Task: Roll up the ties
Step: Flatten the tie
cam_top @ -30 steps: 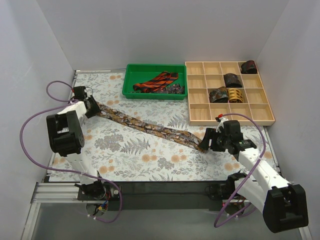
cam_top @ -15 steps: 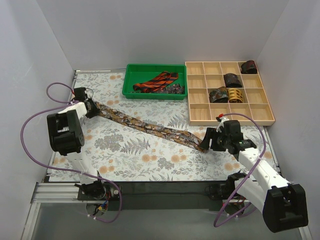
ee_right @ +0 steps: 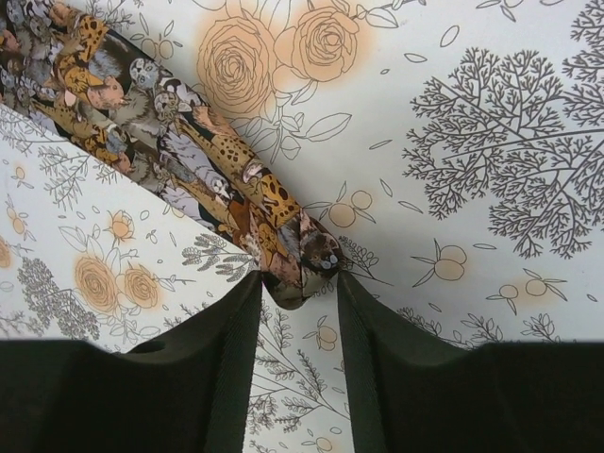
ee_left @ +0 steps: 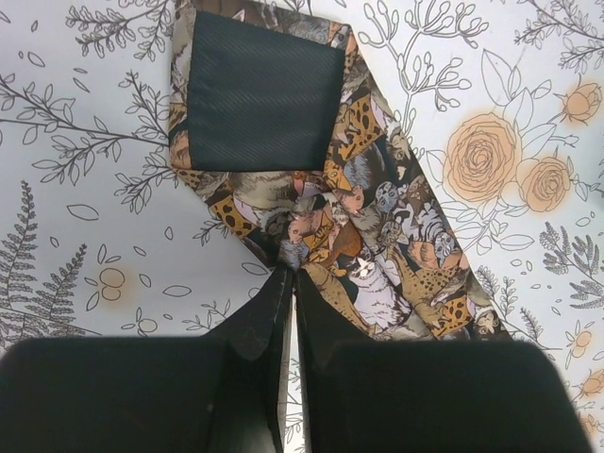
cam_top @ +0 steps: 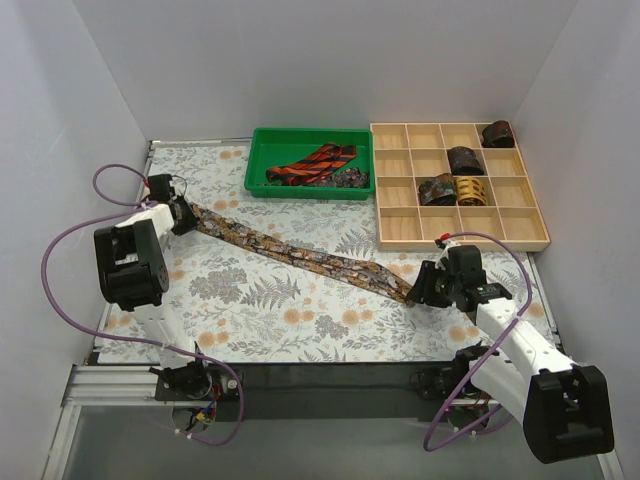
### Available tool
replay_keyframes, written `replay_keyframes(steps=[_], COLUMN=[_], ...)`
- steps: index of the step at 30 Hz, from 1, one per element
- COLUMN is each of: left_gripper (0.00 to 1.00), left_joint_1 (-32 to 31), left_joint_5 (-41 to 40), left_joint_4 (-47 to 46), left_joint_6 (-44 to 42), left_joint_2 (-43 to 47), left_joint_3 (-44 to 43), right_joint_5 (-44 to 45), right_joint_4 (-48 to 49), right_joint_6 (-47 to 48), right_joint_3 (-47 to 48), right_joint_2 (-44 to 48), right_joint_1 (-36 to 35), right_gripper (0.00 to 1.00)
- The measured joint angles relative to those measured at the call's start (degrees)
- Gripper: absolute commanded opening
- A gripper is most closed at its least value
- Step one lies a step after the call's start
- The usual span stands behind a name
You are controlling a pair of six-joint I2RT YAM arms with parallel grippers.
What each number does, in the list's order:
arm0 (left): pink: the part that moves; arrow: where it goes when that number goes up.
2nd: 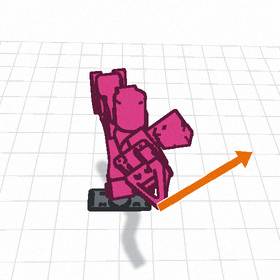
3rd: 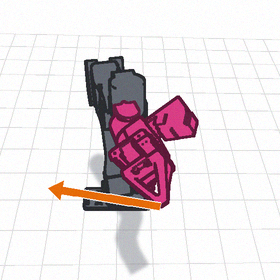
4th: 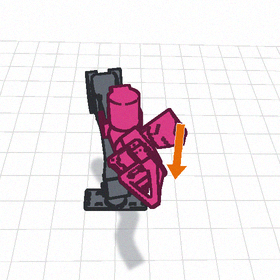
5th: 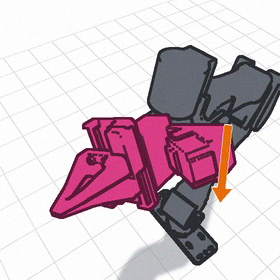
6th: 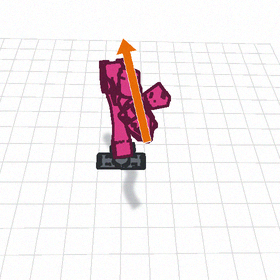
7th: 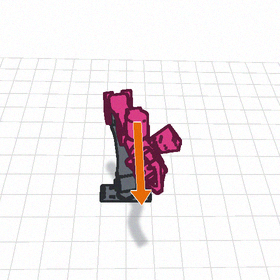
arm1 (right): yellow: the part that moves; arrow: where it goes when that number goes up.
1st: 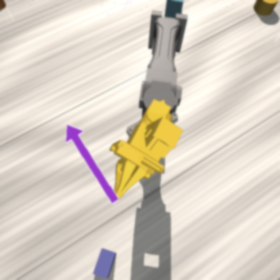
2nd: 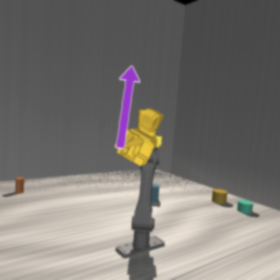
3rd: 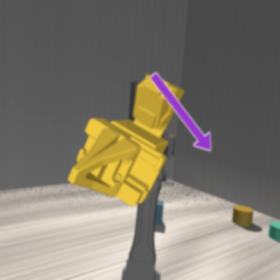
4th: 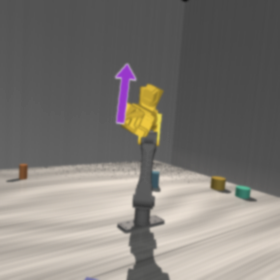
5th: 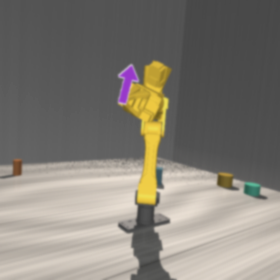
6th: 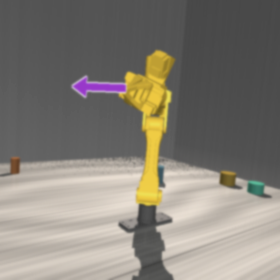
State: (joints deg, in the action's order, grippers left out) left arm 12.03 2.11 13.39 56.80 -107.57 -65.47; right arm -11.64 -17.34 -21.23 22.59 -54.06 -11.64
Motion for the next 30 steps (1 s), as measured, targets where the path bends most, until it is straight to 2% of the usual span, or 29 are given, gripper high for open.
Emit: replay_keyframes(steps=[4,10,24,27,30], left_gripper=[0.02,0.0,0.0,0.0,0.0], left_joint_1=[0.0,0.0,0.0,0.0,0.0], left_joint_5=[0.0,-0.2,-1.7,-1.6,-1.4], left_joint_4=[0.2,0.4,5.5,5.7,5.6], left_joint_6=[-0.6,-1.7,-5.6,-6.1,-6.6], left_joint_2=[-0.1,-1.2,-5.6,-5.7,-6.6], left_joint_3=[-0.7,-3.2,-10.5,-11.0,-11.3], right_joint_5=[0.3,0.7,-1.0,-1.9,-2.7], right_joint_4=[0.9,1.3,0.1,-0.7,-1.7], right_joint_6=[-0.4,-1.1,-0.1,0.3,0.3], right_joint_3=[-0.7,-2.5,-2.6,-2.1,-1.7], right_joint_2=[0.0,0.0,1.7,1.7,0.6], right_joint_1=[0.6,2.0,4.1,4.1,4.1], right_gripper=[0.22,0.06,0.07,0.09,0.16])
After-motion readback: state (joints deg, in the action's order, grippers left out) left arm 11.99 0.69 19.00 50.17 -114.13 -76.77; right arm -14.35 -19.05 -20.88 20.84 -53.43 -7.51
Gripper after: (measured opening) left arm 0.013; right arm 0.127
